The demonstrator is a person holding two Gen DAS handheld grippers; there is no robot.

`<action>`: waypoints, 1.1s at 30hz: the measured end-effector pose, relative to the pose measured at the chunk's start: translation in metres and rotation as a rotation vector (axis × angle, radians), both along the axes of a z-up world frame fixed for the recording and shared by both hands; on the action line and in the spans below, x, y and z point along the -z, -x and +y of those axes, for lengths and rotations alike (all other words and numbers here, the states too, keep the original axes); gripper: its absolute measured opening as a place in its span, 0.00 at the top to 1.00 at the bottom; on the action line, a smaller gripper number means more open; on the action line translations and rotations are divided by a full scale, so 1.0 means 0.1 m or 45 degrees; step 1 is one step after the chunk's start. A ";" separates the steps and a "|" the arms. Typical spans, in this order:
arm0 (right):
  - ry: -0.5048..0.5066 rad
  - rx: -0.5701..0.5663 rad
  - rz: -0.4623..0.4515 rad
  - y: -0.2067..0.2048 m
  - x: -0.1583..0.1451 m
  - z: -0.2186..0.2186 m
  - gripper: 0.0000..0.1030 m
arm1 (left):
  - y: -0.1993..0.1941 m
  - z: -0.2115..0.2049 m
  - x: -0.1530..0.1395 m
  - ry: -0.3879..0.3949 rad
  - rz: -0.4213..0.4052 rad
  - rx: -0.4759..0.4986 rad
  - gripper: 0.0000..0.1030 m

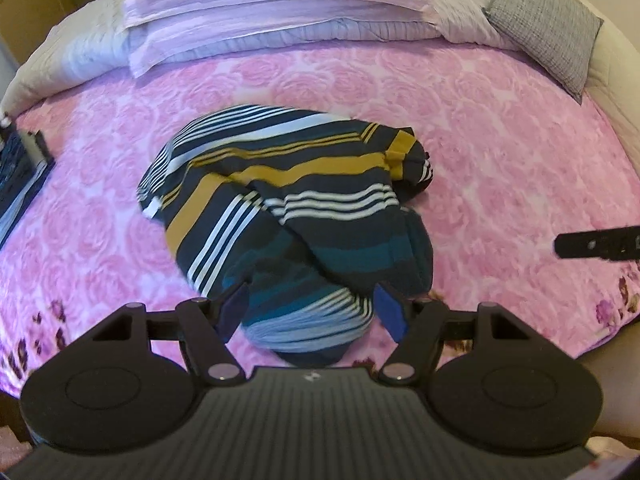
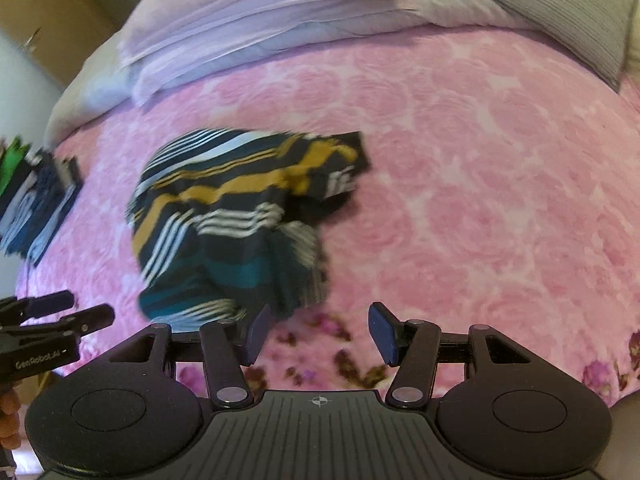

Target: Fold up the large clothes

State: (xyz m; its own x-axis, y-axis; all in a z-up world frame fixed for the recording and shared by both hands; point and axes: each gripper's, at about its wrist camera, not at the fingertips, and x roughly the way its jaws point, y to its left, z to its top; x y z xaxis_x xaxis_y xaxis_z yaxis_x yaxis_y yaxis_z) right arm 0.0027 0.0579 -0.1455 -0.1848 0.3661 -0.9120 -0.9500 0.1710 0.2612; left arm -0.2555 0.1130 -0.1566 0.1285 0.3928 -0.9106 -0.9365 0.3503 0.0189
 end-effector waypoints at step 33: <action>0.145 0.437 -0.125 -2.35 0.61 0.53 0.50 | -1.85 1.03 1.56 -0.476 0.544 0.761 0.86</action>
